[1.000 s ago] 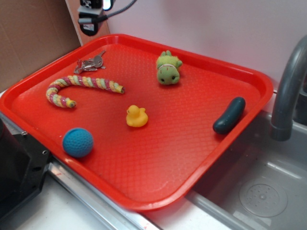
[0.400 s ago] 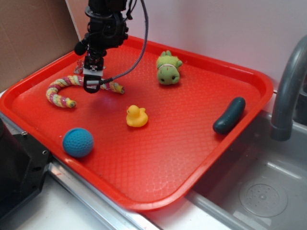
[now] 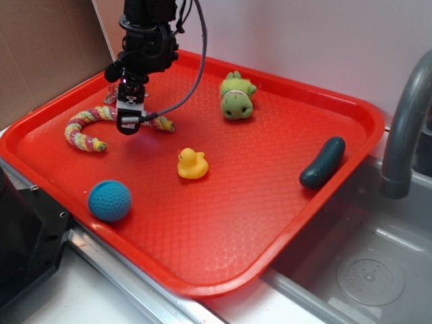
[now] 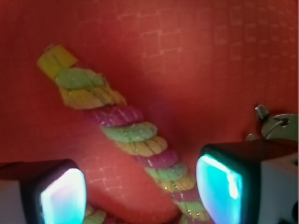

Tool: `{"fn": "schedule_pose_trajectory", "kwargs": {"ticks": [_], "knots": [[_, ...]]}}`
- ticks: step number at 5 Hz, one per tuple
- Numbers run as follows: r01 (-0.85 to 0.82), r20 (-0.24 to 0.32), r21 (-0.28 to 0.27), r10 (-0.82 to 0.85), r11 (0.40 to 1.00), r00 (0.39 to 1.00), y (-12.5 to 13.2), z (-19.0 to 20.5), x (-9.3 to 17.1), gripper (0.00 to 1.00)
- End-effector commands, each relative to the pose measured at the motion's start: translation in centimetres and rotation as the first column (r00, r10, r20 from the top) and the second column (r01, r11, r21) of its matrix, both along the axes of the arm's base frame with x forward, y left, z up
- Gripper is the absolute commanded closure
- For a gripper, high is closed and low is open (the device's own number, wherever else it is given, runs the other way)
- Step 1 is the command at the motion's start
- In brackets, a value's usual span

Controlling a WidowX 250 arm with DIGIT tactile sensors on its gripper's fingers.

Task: Grab the multicolored rope.

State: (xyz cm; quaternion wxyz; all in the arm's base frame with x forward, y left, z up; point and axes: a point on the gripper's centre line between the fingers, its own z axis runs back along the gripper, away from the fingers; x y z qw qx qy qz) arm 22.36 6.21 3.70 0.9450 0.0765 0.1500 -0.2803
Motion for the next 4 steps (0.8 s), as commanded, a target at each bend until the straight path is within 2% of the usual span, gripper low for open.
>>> {"fn": "schedule_pose_trajectory", "kwargs": {"ticks": [1, 2, 4], "knots": [[-0.068, 0.007, 0.046, 0.068, 0.997, 0.998, 0.94, -1.81, -0.43, 0.00], [-0.125, 0.010, 0.037, 0.124, 0.991, 0.992, 0.97, -1.83, -0.61, 1.00], [-0.143, 0.021, 0.033, 0.142, 0.989, 0.990, 0.86, -1.52, -0.56, 1.00]]}}
